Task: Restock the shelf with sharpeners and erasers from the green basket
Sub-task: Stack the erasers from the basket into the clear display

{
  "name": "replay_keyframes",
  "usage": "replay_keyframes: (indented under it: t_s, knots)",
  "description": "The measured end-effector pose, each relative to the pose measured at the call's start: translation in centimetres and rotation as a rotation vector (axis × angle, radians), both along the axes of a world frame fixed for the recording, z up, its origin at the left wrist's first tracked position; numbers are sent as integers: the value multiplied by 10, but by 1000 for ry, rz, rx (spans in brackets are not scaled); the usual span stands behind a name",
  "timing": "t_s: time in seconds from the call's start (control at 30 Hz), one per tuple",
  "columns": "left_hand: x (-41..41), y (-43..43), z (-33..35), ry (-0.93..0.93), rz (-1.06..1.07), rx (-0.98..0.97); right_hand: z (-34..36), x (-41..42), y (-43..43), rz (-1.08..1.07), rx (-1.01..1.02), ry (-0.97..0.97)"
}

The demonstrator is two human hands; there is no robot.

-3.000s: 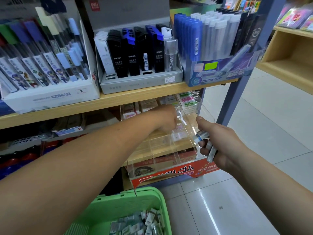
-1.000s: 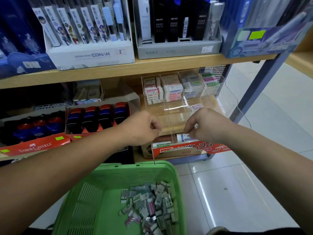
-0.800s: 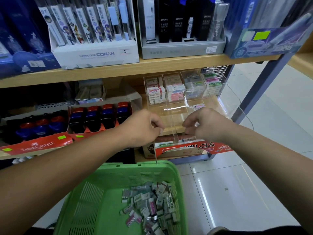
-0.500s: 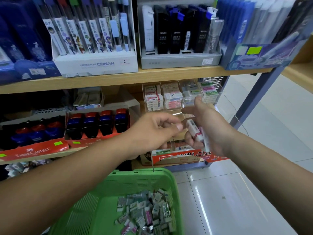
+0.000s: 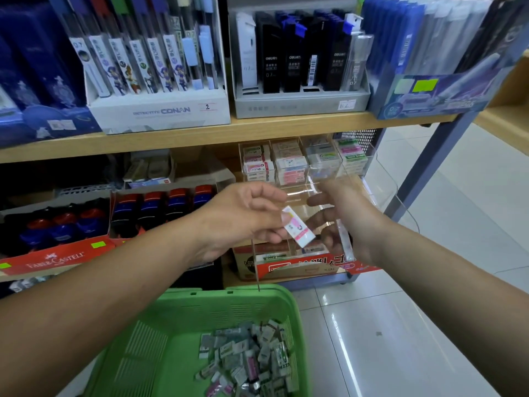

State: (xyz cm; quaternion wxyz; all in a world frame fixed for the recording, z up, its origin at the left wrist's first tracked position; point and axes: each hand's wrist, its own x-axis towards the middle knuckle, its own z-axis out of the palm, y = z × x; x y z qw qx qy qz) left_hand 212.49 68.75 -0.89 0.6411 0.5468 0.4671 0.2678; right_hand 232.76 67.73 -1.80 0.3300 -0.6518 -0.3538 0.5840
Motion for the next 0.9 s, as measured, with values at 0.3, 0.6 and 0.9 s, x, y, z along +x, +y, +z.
replay_keyframes:
  t_s: [0.3, 0.6, 0.9]
  knots:
    - [-10, -3, -10, 79, 58, 21, 6, -3, 3, -183, -36, 234]
    - [26, 18, -16, 306, -39, 210, 1, 12, -3, -148, 100, 127]
    - [43, 36, -26, 267, -16, 197, 4, 48, -9, -240, 36, 517]
